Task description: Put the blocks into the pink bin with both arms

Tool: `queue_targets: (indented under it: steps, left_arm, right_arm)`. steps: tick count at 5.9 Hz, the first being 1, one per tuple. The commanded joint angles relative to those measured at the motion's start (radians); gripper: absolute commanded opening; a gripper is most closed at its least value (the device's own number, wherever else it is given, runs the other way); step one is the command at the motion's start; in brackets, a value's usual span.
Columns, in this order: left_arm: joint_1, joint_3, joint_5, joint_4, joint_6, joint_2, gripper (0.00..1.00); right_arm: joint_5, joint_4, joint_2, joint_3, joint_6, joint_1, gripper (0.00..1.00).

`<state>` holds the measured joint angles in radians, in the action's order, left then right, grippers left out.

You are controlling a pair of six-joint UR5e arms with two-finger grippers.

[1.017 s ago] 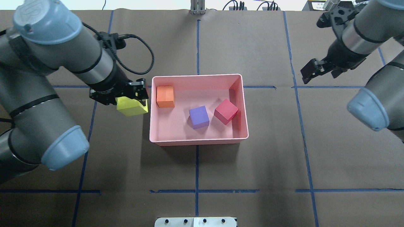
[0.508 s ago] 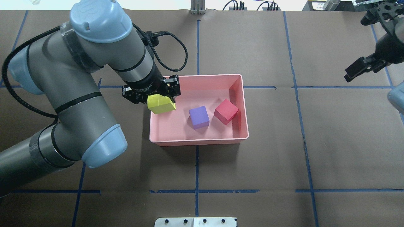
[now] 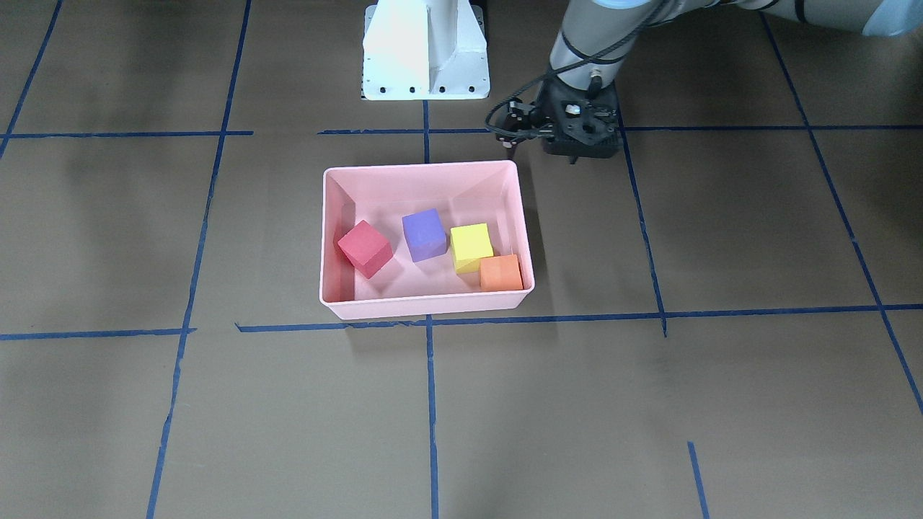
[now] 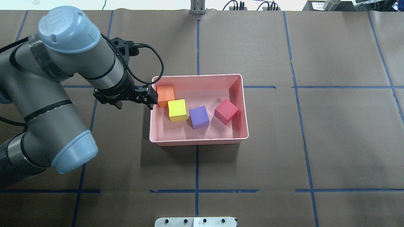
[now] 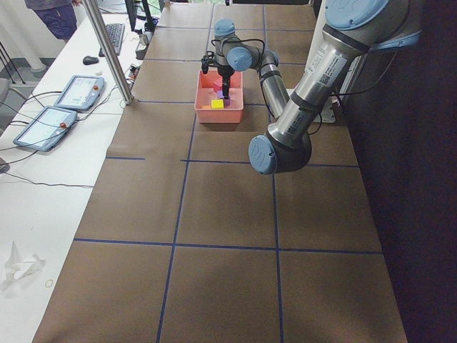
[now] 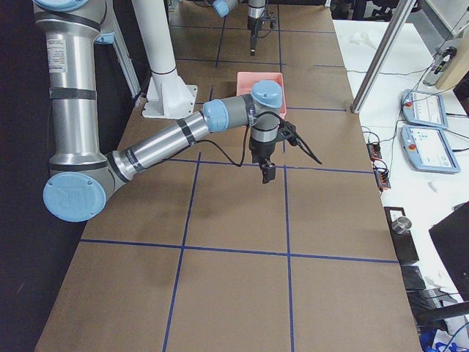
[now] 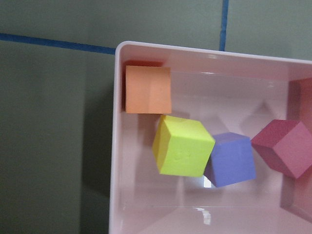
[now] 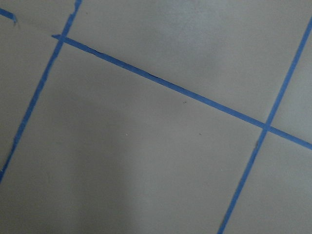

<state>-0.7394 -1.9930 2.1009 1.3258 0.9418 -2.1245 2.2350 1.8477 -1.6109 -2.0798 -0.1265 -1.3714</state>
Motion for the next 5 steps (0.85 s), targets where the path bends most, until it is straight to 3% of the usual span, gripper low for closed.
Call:
queue_targets:
  steps: [1, 2, 3, 5]
  left_arm:
    - [-0.151, 0.000, 0.004, -0.002, -0.332, 0.110, 1.00]
    - [-0.261, 0.025, 0.022, -0.003, -0.539, 0.171, 1.00]
    - [-0.402, 0.081, 0.142, -0.002, -0.769, 0.235, 1.00]
    - [-0.632, 0.139, 0.185, 0.012, -1.069, 0.426, 1.00]
  right_arm:
    - [0.049, 0.001, -0.140, 0.016, -0.205, -0.134, 1.00]
    - [0.063, 0.001, -0.186, 0.032, -0.252, -0.190, 1.00]
    - [0.063, -0.001, -0.213, 0.056, -0.243, -0.205, 0.99]
    - [0.063, -0.057, -0.210, 0.076, -0.158, -0.209, 0.99]
